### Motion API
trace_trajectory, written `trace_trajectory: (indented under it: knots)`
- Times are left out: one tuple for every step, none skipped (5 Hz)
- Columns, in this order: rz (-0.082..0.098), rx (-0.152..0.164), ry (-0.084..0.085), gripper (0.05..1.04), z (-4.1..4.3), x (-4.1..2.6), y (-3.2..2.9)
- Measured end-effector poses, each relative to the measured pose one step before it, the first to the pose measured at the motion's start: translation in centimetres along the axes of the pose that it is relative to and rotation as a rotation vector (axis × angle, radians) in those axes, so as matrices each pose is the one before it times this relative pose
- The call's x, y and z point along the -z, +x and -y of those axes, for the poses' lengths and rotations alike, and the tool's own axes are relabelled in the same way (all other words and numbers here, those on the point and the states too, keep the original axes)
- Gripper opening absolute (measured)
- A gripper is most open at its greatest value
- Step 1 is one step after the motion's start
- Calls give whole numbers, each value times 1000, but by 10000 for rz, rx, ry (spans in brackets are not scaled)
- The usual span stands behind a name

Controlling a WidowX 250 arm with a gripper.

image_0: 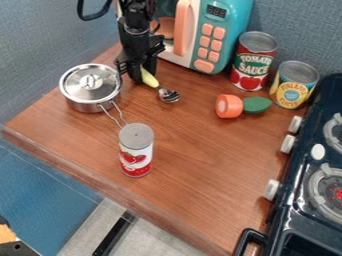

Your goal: Move the yellow spoon on left side of the table between the pot and the machine

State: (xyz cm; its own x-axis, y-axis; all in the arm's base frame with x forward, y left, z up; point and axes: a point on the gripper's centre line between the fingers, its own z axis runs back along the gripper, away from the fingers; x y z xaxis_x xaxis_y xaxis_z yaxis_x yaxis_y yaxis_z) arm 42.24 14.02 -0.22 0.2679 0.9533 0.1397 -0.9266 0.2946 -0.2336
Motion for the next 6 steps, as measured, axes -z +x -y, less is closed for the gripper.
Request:
trace_trajectory:
  knots:
    - [-155, 73, -107, 770, -184, -101, 29]
    - [-135, 224, 127, 987, -184, -124, -203]
    - [-61, 301, 99, 999, 312, -131, -362]
    - [180, 321, -329, 999, 1545, -1775, -655]
    - [178, 312, -501, 999, 1549, -2585, -272]
    - [137, 287, -183, 999, 761, -2076, 378]
